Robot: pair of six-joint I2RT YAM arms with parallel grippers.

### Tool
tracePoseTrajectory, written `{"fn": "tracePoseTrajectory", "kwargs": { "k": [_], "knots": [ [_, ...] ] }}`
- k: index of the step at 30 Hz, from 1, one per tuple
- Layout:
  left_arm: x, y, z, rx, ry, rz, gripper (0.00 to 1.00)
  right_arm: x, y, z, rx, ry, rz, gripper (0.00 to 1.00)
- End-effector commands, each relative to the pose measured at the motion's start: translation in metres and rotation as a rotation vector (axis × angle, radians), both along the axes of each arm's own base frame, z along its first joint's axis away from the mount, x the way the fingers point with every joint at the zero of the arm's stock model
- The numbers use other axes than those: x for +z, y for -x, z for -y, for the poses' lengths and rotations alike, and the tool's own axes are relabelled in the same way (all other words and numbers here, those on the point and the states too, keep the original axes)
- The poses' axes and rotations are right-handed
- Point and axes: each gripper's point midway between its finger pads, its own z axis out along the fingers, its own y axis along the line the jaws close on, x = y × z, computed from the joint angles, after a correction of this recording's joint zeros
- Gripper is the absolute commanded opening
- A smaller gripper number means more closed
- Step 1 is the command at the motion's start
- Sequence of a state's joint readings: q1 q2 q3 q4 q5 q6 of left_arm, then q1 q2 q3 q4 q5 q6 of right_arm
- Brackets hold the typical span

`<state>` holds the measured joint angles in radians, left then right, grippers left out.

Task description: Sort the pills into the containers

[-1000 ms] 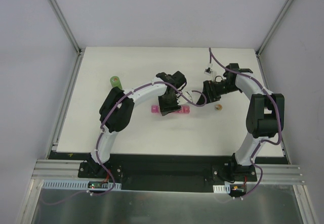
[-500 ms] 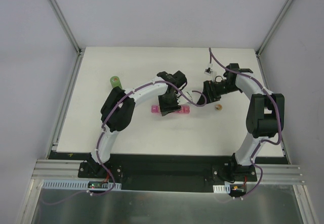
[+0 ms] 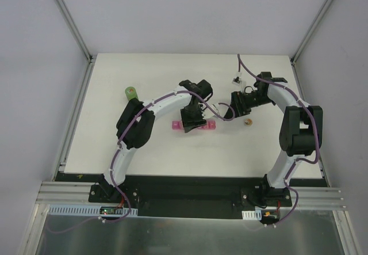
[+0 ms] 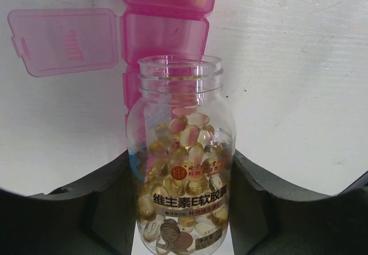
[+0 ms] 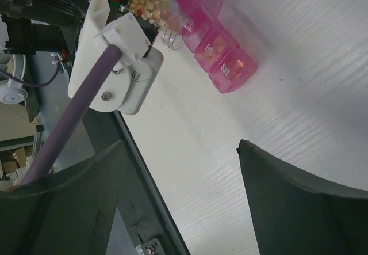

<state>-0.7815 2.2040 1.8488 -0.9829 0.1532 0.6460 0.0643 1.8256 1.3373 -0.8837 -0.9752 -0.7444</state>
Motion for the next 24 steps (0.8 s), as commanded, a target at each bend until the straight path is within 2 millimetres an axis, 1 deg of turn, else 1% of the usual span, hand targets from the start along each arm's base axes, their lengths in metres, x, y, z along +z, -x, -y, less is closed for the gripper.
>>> {"fn": "tracePoseTrajectory", "kwargs": {
  "k": [1,9,13,17,24],
  "knots": [
    [0.01,0.005,0.007,0.024,0.059,-0.066,0.0,0.02,-0.001,-0.008,0.021,-0.065,0.018,0.81],
    [0.016,0.002,0.007,0.06,0.087,-0.082,0.0,0.019,0.0,-0.008,0.023,-0.066,0.016,0.81],
    [0.012,-0.002,0.001,0.071,0.053,-0.063,0.0,0.019,0.0,-0.008,0.024,-0.068,0.014,0.82],
    [0.008,-0.001,-0.002,0.066,0.02,-0.046,0.0,0.019,0.001,-0.008,0.025,-0.067,0.011,0.82],
    [0.006,-0.001,0.002,0.074,0.003,-0.023,0.0,0.018,0.0,-0.008,0.026,-0.067,0.006,0.81]
  ]
}}
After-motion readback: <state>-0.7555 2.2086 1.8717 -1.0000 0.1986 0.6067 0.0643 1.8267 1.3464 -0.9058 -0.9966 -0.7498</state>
